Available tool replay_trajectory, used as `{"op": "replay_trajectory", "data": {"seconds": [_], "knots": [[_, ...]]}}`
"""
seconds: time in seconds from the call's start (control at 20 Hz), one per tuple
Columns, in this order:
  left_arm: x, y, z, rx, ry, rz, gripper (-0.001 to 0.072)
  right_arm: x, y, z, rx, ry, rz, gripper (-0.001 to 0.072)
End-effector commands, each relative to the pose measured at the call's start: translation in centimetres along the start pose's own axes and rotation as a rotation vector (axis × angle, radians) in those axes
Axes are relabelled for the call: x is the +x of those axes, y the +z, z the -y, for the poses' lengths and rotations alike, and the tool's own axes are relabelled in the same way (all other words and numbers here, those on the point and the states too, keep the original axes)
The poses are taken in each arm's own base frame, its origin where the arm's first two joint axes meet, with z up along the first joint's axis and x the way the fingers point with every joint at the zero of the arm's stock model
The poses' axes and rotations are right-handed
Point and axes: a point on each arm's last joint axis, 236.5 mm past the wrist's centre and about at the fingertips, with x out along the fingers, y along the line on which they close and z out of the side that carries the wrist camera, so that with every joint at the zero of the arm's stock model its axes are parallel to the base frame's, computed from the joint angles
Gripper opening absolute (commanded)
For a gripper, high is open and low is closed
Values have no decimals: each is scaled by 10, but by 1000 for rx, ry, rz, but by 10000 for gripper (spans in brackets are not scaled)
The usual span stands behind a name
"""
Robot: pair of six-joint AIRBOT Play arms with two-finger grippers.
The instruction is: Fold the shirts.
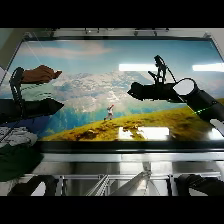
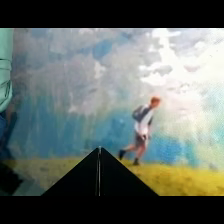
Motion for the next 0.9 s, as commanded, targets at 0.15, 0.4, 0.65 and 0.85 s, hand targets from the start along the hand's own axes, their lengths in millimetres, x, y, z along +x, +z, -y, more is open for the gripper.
{"op": "replay_trajectory", "data": {"seconds": [0.15,0.4,0.65,0.85], "knots": [[2,-1,-1,-6,-1,-8,25,3,-2,2,10,-1,-8,16],[16,-7,-11,-38,4,-55,25,4,-2,1,25,7,-8,17],[45,-13,-36,-106,30,-117,25,5,-6,-6,58,38,-25,16],[78,-3,-73,-168,97,-83,24,9,-11,-2,57,33,-47,17]]}}
